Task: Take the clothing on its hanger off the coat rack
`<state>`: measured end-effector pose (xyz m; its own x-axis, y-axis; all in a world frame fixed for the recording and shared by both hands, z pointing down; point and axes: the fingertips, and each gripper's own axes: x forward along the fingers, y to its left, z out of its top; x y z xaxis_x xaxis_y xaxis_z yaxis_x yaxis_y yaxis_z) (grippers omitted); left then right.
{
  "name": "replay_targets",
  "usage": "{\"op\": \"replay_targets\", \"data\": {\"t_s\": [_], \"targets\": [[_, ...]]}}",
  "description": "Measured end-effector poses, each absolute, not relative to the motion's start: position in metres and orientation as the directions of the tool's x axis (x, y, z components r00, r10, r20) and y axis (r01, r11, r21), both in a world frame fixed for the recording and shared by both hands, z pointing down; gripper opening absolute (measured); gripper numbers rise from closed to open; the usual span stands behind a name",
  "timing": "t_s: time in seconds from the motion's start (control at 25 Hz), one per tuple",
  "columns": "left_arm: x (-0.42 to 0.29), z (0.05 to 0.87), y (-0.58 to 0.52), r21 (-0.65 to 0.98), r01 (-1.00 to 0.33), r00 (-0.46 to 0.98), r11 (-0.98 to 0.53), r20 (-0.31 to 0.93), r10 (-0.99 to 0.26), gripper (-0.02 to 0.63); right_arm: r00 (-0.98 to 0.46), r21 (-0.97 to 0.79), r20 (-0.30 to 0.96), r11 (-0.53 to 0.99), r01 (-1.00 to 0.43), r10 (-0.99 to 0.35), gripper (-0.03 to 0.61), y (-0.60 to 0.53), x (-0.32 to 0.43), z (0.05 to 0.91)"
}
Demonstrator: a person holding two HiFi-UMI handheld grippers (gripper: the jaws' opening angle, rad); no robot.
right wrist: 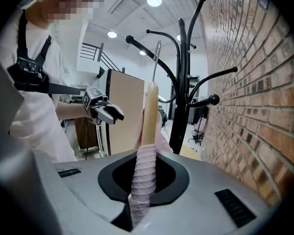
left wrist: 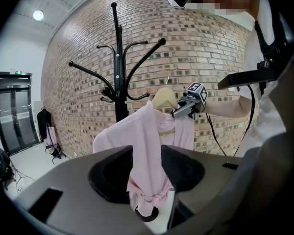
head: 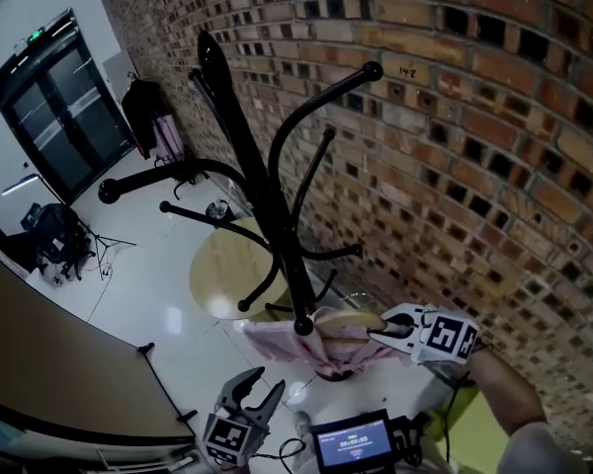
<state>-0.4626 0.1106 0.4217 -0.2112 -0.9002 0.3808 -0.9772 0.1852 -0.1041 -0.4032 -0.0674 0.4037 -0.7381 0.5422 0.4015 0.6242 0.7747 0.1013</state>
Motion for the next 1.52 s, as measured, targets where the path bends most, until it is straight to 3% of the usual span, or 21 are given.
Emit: {"op": "replay_targets", "data": {"t_s": [0.64,1.04,1.24,1.36,1.52], "targets": [[-0.413,0.431,0.041,-0.078,-0.989,0.088,-0.129,0.394,-0.915,0.143,-0.85,0.034,0.391,0.917,0.397,0.353,0.0,-0.073,-0.294,0.409],[-0.382,0.423,-0.005,-0.102,-0.862,0.424,-0.497,0.391,-0.817,0.143,-0.907,0.061,0.419,0.996,0.06,0.029,0.0,-0.076,-0.23,0.4],[-0.363,0.429,-0.023,-0.089,-0.8,0.531,-0.593,0.355,-0.77,0.106,-0.906,0.084,0.4,0.99,-0.116,-0.14,0.0,-0.074,-0.2,0.398],[-0.346,0.435,-0.033,-0.086,-0.767,0.576,-0.636,0.343,-0.742,0.009,-0.891,0.094,0.383,0.97,-0.224,-0.243,0.0,-0.071,-0.179,0.403],[-0.312,0.451,-0.031,-0.072,-0.697,0.649,-0.714,0.359,-0.67,0.008,-0.861,0.087,0.365,0.933,-0.348,-0.355,0.0,-0.059,-0.151,0.41]]}}
